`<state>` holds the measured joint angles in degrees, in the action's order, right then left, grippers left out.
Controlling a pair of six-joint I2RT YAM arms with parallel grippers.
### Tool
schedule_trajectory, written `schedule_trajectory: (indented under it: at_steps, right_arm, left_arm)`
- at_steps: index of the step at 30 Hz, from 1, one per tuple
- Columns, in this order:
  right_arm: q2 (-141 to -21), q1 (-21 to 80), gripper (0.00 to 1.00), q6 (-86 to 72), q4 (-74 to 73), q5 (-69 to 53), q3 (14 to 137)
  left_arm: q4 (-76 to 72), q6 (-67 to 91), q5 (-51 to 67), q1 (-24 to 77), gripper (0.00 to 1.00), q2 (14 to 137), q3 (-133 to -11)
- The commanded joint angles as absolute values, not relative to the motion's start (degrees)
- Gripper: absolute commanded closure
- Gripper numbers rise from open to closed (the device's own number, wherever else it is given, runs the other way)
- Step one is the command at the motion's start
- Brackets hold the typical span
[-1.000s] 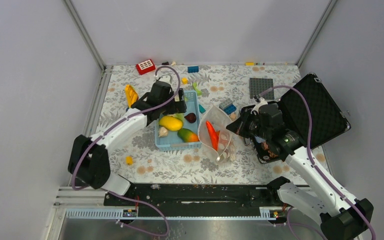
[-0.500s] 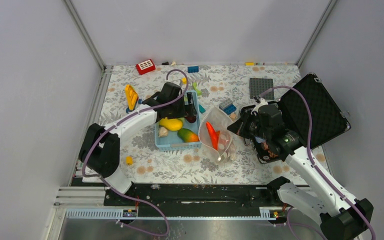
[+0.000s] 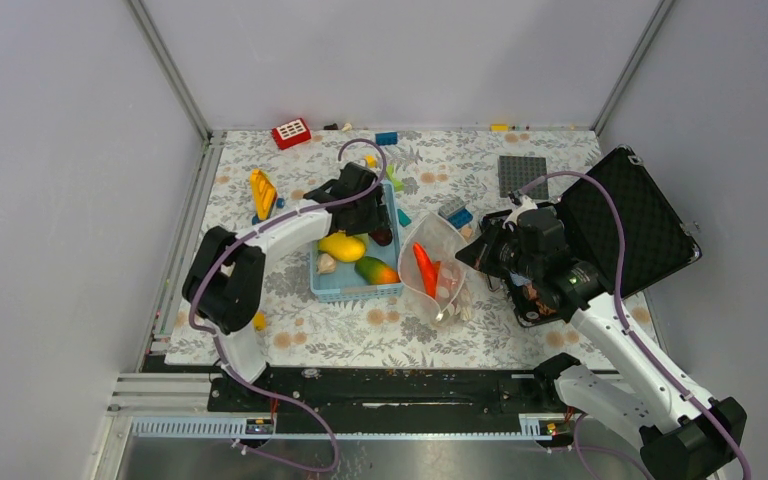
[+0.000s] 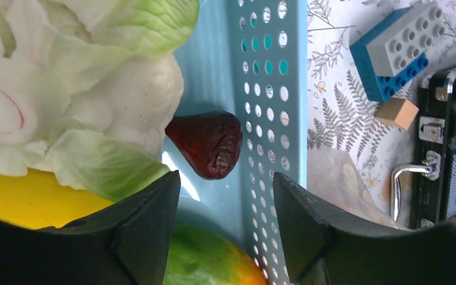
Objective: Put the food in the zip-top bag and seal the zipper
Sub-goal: Pick up the fake fruit from the bin.
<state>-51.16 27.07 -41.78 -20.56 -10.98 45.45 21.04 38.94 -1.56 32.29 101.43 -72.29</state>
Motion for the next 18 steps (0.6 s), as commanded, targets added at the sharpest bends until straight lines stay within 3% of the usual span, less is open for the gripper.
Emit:
schedule_trajectory:
  at_steps: [1,18]
  right_arm:
    - [-50.3,26.6,1.0,-40.9,-20.6,-9.4,45.4]
    - [-49.6,26.4,1.0,-40.3,-21.8,-7.0,45.1]
  left_arm:
    - [21.2,40.5,-4.9,32.3,0.42,104.2,-76.3]
    - [23.1,42.3,-5.0,33.6,0.42,111.1,-77.1]
